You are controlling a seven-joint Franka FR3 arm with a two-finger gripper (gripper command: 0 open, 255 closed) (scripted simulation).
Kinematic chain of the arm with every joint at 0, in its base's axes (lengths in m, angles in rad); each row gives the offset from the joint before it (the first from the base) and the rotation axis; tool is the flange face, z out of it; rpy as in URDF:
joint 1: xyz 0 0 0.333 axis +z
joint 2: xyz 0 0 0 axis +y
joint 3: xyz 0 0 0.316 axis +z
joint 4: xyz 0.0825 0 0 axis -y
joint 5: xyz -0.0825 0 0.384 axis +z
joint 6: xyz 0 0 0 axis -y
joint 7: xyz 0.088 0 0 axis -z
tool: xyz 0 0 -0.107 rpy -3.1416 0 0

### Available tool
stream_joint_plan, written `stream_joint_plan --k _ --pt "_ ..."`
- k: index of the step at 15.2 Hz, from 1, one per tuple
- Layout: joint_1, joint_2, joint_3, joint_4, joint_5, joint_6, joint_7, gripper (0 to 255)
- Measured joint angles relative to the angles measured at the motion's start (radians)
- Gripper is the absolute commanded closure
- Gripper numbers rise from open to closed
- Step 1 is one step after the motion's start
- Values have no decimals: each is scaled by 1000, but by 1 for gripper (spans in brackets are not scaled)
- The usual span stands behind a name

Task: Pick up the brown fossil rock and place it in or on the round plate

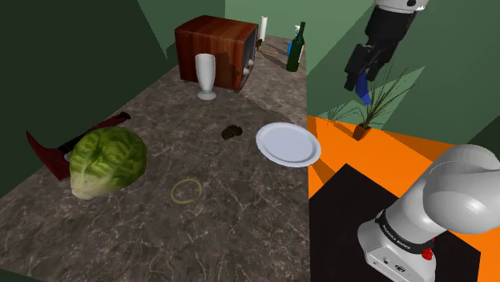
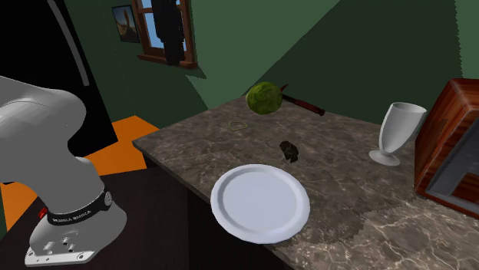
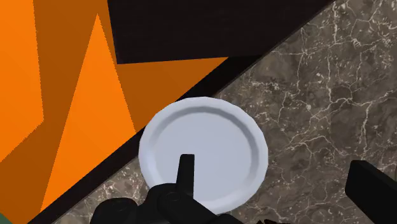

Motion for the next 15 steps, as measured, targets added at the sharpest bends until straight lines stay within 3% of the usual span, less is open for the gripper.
stream_joint_plan --k 4,15 --pt "-12 14 32 -51 36 70 82 0" --pt "-77 252 209 -132 191 449 506 0"
